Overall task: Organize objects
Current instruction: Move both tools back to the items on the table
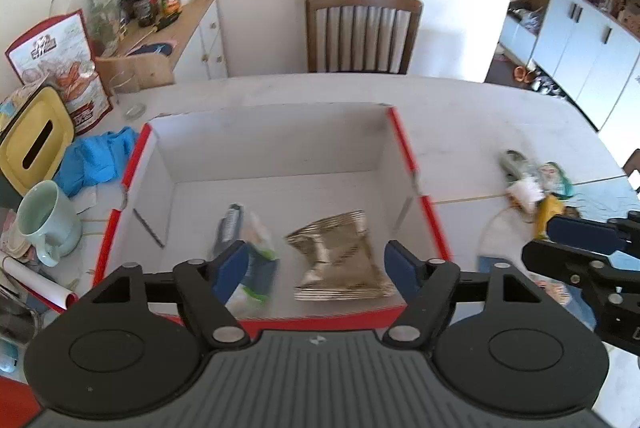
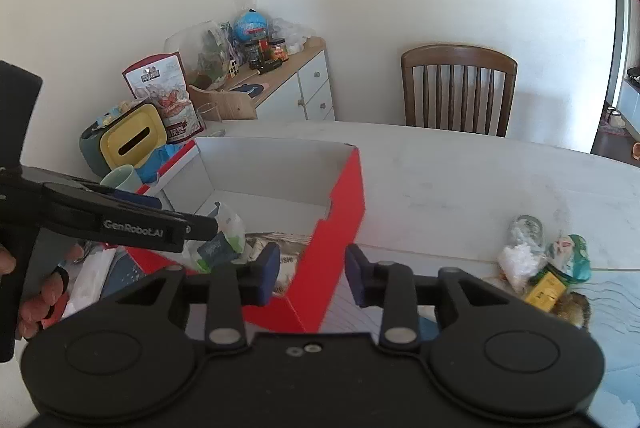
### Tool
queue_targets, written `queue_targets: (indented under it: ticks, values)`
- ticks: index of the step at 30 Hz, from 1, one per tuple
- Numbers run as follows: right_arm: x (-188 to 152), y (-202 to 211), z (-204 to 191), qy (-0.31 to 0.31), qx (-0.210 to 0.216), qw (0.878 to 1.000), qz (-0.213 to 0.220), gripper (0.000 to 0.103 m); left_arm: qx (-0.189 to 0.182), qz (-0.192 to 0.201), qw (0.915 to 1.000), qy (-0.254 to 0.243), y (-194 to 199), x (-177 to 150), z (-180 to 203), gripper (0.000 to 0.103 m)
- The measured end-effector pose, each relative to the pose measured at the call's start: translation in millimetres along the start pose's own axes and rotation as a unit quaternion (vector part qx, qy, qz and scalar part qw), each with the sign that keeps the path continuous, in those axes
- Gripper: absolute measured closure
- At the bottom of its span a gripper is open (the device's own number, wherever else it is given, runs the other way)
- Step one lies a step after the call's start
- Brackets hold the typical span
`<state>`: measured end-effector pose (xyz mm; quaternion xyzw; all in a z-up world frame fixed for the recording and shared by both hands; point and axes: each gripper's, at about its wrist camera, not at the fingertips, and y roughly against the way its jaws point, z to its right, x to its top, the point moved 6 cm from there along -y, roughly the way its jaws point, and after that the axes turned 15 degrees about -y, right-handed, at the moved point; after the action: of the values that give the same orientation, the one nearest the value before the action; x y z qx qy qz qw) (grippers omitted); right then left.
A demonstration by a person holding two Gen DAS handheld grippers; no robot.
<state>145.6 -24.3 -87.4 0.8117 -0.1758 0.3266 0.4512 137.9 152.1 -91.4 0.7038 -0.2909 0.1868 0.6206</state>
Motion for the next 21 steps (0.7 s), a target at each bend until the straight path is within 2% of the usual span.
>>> queue_targets:
  ticks: [2, 4, 14, 19, 21]
  values:
    - [-1.3, 9.3, 8.3, 0.000, -0.001, 1.000, 0.002, 0.062, -0.002, 0.005, 1.0000, 0.001, 6.3, -0.2, 9.9, 0.026]
    - [-2.6, 18.9, 16.0, -0.002, -0.001, 1.000, 0.007, 0.046, -0.006, 0.010, 0.9999, 0.004, 11.2, -0.7, 18.9, 0.023]
    - [-10.2, 61.3, 60.7, -0.007, -0.012, 0.999, 0.031, 0.026, -0.029, 0.029, 0.9989, 0.021, 29.3, 0.5, 61.7, 0.019]
    - [-12.9, 77.7, 88.6, -0.012, -0.028, 0.998, 0.046, 0.013, -0.028, 0.046, 0.9983, 0.023, 36.3, 3.3, 83.4, 0.019]
    - [-13.7, 84.5, 102.5, -0.020, -0.035, 0.998, 0.050, 0.011, -0.034, 0.053, 0.9979, 0.018, 37.4, 5.8, 93.5, 0.019]
